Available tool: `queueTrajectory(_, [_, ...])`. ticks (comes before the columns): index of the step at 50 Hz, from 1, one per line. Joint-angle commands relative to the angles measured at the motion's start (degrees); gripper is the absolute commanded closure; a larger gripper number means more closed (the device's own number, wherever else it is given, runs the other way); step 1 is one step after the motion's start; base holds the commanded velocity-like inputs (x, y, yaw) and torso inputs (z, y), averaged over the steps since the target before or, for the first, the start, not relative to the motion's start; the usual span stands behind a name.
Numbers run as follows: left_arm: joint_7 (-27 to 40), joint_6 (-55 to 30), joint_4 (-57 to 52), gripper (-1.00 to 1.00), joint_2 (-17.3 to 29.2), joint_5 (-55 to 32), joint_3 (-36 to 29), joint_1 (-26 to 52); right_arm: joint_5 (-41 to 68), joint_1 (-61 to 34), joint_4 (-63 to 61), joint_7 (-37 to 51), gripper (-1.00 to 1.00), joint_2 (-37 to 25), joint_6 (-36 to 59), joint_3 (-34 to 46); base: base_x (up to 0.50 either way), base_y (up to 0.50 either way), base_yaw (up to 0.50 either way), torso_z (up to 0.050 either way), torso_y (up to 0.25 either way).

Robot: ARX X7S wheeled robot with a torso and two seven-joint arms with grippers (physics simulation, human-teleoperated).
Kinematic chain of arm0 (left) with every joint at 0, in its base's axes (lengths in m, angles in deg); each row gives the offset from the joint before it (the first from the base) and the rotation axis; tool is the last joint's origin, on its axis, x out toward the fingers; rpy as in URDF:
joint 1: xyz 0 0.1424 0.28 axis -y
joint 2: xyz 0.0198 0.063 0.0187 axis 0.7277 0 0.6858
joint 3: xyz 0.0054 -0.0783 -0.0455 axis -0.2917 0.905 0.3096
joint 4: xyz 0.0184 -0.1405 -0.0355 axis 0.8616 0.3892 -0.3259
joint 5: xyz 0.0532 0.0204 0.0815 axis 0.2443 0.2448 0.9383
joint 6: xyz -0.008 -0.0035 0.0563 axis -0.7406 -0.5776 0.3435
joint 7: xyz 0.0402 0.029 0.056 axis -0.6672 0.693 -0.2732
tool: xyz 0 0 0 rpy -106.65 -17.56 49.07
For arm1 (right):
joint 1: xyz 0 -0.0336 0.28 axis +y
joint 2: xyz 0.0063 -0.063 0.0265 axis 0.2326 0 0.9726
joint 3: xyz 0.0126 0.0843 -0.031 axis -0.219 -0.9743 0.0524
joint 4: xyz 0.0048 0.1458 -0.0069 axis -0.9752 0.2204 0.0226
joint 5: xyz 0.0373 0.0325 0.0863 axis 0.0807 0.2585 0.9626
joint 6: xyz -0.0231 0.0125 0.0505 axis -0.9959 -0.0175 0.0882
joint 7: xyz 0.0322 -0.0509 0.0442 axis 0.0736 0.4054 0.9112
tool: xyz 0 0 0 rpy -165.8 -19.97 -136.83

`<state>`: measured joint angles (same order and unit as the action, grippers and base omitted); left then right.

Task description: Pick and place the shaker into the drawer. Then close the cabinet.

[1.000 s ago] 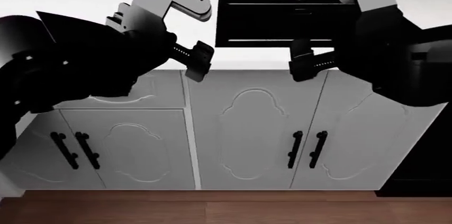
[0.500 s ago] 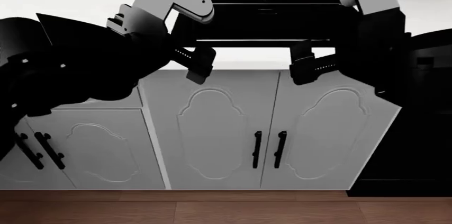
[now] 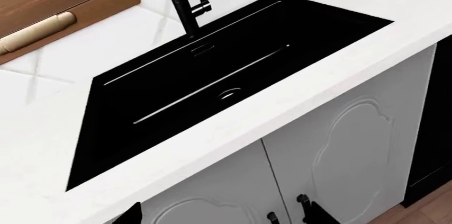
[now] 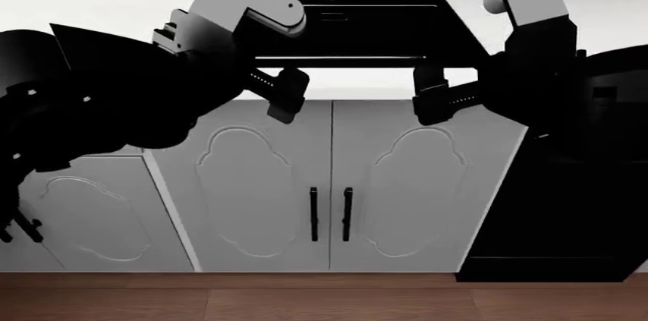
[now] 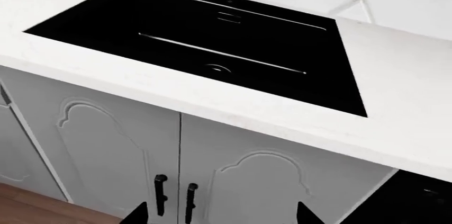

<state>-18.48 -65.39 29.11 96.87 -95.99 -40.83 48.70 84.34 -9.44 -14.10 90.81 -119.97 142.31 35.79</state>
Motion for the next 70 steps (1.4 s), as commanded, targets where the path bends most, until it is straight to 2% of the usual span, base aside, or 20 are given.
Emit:
queueTrajectory(1, [0.28,-0.1,-0.33,-1.0,0.03,-0.3,0.1,-0.05,0.44,0.07,-0.35,0.26,-1.0,-0.25,-0.08,-0.05,0.0,-0.5,0.0,0.0,0.0])
queueTrajectory(7, [0.44,-0.2,-0.34,-1.0,-0.25,-0.37,0.08,0.07,-0.09,0.05,-0.59,0.03,-1.0,-0.52,-0.45,-0.19,0.0,-0.5,0.0,0.0,0.0])
queueTrajectory(23, [1.08,0.83,-3.45,-1.0,1.93,0.12,0.14,-1.66,-2.93,2.17,-3.19,-0.76,-1.0,-0.48,-2.15,0.44,0.0,0.0,0.0,0.0,0.0])
queueTrajectory(42, [4.45,0.03,-15.39,-1.0,8.9,-0.13,-0.74,-4.82,-1.33,4.34,-12.89,4.71,-1.0,-2.54,-2.0,0.93,0.0,0.0,0.0,0.0,0.0])
queueTrajectory(70, [12.79,0.29,-35.36,-1.0,17.85,-5.35,0.21,-8.21,4.04,8.58,-29.31,13.94,-1.0,-7.03,-2.76,1.5,0.0,0.0,0.0,0.0,0.0])
